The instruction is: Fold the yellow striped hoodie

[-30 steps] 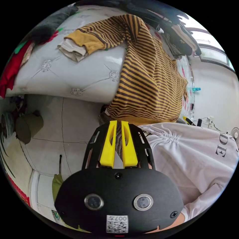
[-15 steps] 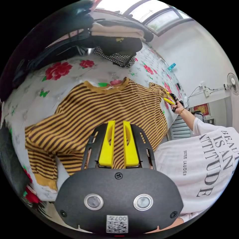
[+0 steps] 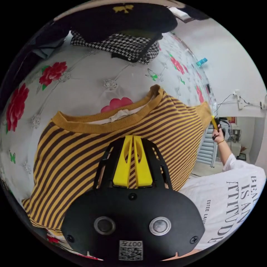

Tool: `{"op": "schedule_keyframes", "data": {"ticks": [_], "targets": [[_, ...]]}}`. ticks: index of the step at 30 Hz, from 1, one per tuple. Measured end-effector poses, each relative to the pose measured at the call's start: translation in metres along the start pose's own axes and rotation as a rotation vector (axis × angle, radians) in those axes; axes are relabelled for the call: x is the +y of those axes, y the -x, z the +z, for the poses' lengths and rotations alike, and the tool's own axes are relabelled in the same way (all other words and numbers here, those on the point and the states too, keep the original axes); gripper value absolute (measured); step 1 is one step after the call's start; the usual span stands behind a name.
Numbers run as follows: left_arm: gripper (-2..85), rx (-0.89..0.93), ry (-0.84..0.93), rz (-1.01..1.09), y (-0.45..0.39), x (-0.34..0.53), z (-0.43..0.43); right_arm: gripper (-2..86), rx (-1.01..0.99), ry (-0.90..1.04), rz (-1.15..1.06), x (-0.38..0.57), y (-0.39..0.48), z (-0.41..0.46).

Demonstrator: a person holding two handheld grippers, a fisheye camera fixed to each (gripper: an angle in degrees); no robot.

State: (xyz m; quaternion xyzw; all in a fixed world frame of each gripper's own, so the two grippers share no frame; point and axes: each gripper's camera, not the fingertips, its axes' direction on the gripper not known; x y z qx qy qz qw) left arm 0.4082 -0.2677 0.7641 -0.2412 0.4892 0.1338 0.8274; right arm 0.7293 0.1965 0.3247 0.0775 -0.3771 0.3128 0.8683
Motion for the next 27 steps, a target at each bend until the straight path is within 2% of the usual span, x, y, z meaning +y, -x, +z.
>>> {"op": "schedule_keyframes", "data": {"ticks": [3,7,11,13,15,16,18,19,20,21,23,27], "targets": [[-1.0,0.096,-0.017,-0.061,0.018,-0.002,-0.002,-0.2,-0.043,0.000,0.239,0.017,-0.055,0.006],[-1.0,0.087,-0.085,-0.101,0.024,0.011,-0.018,-0.2,-0.215,-0.163,0.276,0.037,-0.050,0.015],[-0.9,0.275,-0.374,-0.062,0.035,0.069,-0.093,-0.2,-0.247,-0.107,-0.054,0.022,0.061,0.034],[-0.9,0.247,-0.456,-0.068,0.042,0.107,-0.125,-0.2,-0.222,-0.030,-0.291,0.023,0.134,0.047],[-0.8,0.169,-0.525,-0.146,0.058,0.166,-0.158,-0.2,-0.145,0.084,-0.685,0.060,0.243,0.076],[-0.8,0.152,-0.543,-0.177,0.064,0.184,-0.165,-0.2,-0.125,0.121,-0.783,0.076,0.268,0.086],[-0.2,0.101,-0.638,-0.380,0.096,0.262,-0.181,-0.2,-0.068,0.242,-1.110,0.155,0.343,0.128],[0.0,0.090,-0.663,-0.448,0.105,0.284,-0.182,-0.2,-0.070,0.269,-1.171,0.179,0.355,0.139],[1.0,0.069,-0.708,-0.600,0.122,0.328,-0.182,-0.2,-0.095,0.339,-1.259,0.222,0.372,0.161],[2.4,0.058,-0.755,-0.740,0.136,0.369,-0.180,-0.2,-0.134,0.440,-1.320,0.267,0.380,0.186],[4.0,0.052,-0.832,-0.891,0.149,0.422,-0.174,-0.1,-0.172,0.636,-1.344,0.332,0.378,0.231],[7.5,0.058,-0.902,-1.054,0.172,0.479,-0.156,0.0,-0.023,1.111,-1.310,0.459,0.336,0.330]]}}
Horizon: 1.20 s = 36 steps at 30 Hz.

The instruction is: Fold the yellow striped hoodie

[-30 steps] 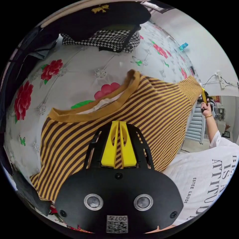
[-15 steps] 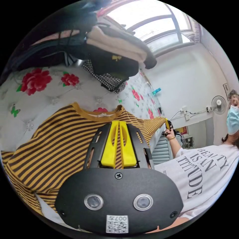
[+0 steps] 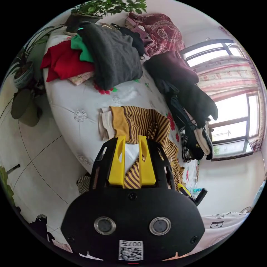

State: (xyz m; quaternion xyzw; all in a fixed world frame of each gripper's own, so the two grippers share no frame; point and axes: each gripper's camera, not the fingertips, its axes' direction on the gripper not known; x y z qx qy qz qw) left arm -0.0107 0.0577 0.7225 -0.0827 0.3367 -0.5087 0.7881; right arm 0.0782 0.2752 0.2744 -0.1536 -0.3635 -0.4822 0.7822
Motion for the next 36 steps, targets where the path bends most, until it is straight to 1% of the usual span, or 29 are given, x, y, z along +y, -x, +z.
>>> {"op": "schedule_keyframes", "data": {"ticks": [2,5,6,8,11,12,13,14,15,18,19,21,22,24,25,26,27,28,30,32,33,36], "targets": [[9.3,0.009,0.015,-0.005,0.008,-0.005,0.008,0.0,-0.037,0.083,0.029,-0.008,0.009,0.025],[11.7,-0.040,0.064,0.032,0.008,-0.018,0.033,-0.1,-0.049,0.089,-0.041,-0.012,0.036,0.018],[10.7,-0.079,0.079,0.042,0.007,-0.022,0.043,-0.1,-0.019,0.100,-0.066,-0.011,0.044,0.014],[9.2,-0.149,0.053,0.068,-0.001,-0.025,0.049,-0.1,0.008,0.109,-0.064,-0.008,0.049,0.006],[0.9,-0.266,0.077,0.146,-0.020,-0.032,0.067,-0.1,0.008,0.066,0.034,0.003,0.044,-0.009],[0.0,-0.285,0.111,0.161,-0.024,-0.035,0.074,-0.1,-0.012,0.054,0.088,0.009,0.039,-0.014],[-0.2,-0.267,0.118,0.167,-0.025,-0.037,0.074,-0.2,-0.022,0.045,0.112,0.012,0.037,-0.016],[-0.6,-0.187,0.086,0.169,-0.025,-0.040,0.067,-0.2,-0.022,0.018,0.152,0.020,0.033,-0.023],[-0.7,-0.082,0.011,0.173,-0.025,-0.042,0.051,-0.3,0.006,-0.014,0.183,0.028,0.032,-0.032],[-0.9,0.089,-0.125,0.207,-0.033,-0.050,0.004,-0.3,0.058,-0.077,0.256,0.046,0.027,-0.056],[-0.9,0.117,-0.148,0.227,-0.037,-0.052,-0.007,-0.3,0.061,-0.092,0.273,0.050,0.025,-0.061],[-0.9,0.210,-0.252,0.321,-0.058,-0.058,-0.053,-0.3,0.056,-0.145,0.342,0.064,0.017,-0.075],[-0.9,0.229,-0.278,0.346,-0.064,-0.059,-0.065,-0.3,0.055,-0.158,0.355,0.068,0.015,-0.078],[-0.9,0.293,-0.380,0.469,-0.096,-0.056,-0.111,-0.3,0.079,-0.193,0.392,0.079,0.010,-0.088],[-1.0,0.309,-0.390,0.505,-0.105,-0.054,-0.120,-0.3,0.090,-0.196,0.399,0.081,0.009,-0.091],[-1.0,0.350,-0.379,0.581,-0.127,-0.049,-0.131,-0.3,0.122,-0.196,0.412,0.084,0.006,-0.095],[-1.0,0.408,-0.332,0.675,-0.153,-0.040,-0.134,-0.2,0.158,-0.188,0.422,0.088,0.004,-0.099],[-1.0,0.444,-0.301,0.726,-0.168,-0.033,-0.133,-0.2,0.176,-0.181,0.424,0.090,0.003,-0.101],[-1.0,0.562,-0.199,0.937,-0.226,0.007,-0.120,0.0,0.262,-0.142,0.441,0.098,-0.004,-0.109],[-0.9,0.588,-0.138,1.056,-0.260,0.039,-0.105,0.2,0.327,-0.140,0.462,0.107,-0.012,-0.119],[-0.9,0.572,-0.122,1.119,-0.276,0.058,-0.099,0.6,0.344,-0.154,0.476,0.113,-0.019,-0.128],[-1.0,0.542,-0.124,1.156,-0.284,0.078,-0.093,2.7,0.316,-0.197,0.447,0.114,-0.036,-0.150]]}}
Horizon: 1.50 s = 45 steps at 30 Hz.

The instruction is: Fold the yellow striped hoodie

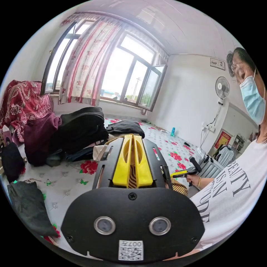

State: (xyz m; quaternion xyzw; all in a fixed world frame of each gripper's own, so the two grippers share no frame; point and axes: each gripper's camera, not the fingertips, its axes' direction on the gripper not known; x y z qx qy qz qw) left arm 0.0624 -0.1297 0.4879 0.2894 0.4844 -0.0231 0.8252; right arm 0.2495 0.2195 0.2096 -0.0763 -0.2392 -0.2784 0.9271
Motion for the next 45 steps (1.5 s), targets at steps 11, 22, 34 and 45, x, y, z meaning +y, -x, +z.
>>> {"op": "schedule_keyframes", "data": {"ticks": [11,22,34,45], "targets": [[-1.0,-0.152,-0.206,-0.366,0.055,0.055,-0.116,10.0,-0.255,0.359,-0.545,-0.073,0.128,0.158],[-1.0,-0.312,-0.296,-0.495,0.093,0.071,-0.170,1.9,-0.418,-0.197,-0.021,-0.082,-0.109,-0.013],[-1.0,-0.160,-0.264,-0.520,0.146,0.056,-0.120,0.0,-0.295,-1.027,0.950,0.211,-0.428,-0.241],[-1.0,-0.119,-0.294,-0.426,0.147,0.036,-0.143,0.2,-0.282,-0.590,0.003,-0.005,-0.223,-0.197]]}}
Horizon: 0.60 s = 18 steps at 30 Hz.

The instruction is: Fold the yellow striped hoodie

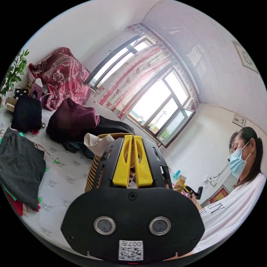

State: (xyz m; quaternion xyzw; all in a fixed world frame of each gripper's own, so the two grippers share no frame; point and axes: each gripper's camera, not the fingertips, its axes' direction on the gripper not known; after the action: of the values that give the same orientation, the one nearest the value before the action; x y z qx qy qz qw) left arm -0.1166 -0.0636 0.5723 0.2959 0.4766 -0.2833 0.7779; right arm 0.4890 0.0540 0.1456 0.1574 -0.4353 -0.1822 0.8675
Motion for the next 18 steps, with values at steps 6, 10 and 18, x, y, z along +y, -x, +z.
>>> {"op": "schedule_keyframes", "data": {"ticks": [6,10,18], "targets": [[-1.0,0.068,-0.007,0.068,-0.014,0.002,-0.002,1.1,-0.173,0.473,-0.174,0.080,0.103,0.232],[-1.0,0.115,0.033,0.080,-0.020,0.009,0.015,1.5,-0.275,0.854,-0.020,0.154,0.104,0.335],[0.4,0.253,0.315,0.301,-0.097,0.046,0.141,1.0,-0.163,0.774,-0.121,0.157,0.123,0.253]]}}
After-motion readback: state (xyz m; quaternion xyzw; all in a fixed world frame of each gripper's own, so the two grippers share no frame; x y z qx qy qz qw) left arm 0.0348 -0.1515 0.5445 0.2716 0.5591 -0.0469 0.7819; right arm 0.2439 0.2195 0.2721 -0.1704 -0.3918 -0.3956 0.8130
